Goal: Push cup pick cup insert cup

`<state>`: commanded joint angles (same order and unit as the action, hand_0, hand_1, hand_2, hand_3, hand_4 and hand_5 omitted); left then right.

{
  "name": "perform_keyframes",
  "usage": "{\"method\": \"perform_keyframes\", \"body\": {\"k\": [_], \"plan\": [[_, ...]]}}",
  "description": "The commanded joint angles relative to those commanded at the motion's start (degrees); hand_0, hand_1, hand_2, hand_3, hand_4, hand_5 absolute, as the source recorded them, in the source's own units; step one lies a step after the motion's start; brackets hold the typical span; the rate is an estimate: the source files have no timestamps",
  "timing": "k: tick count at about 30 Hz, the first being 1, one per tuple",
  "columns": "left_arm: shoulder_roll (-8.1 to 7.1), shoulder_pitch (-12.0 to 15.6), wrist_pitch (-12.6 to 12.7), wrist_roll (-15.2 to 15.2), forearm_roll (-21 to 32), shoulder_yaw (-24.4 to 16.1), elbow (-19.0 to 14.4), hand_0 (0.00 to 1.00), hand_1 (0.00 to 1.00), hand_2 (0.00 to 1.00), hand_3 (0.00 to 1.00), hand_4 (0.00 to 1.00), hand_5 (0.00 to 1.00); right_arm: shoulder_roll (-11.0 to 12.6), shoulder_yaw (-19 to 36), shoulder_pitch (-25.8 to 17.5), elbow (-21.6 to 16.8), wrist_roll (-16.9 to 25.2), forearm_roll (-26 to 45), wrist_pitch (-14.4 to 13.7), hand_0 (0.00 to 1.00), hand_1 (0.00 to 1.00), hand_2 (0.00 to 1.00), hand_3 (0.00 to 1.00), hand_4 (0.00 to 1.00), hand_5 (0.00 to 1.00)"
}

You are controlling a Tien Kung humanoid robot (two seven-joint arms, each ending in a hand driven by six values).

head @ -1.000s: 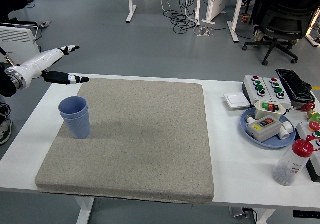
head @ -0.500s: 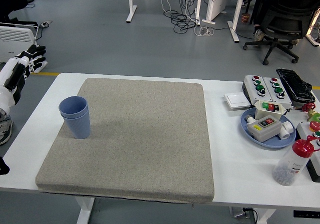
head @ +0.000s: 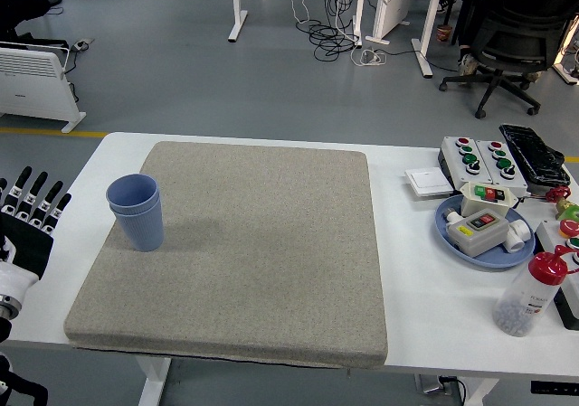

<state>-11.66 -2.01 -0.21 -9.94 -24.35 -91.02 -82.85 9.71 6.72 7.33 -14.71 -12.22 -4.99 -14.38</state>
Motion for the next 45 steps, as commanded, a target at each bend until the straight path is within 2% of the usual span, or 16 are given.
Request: {"method": "perform_keyframes", "body": {"k": [7,45], "plan": [[0.12,1.54,0.42,-0.56,-0.32,1.52,0.87,0.912,0.907,0.967,0.960,0.528,0.998,0.14,0.53,0.03,-0.02,-0.24,-1.15,0.02,0.689,0.615,0.639,0.571,0.093,0.483],[0.76,-0.35,1.64,0.00,-1.80,2.19,2.74,0.913,0.906,0.965,0.956,0.521,0.998,0.56,-0.42,1.05,0.03,0.28,0.38,0.07,0.689,0.614,0.638,0.571,0.093,0.481]]}}
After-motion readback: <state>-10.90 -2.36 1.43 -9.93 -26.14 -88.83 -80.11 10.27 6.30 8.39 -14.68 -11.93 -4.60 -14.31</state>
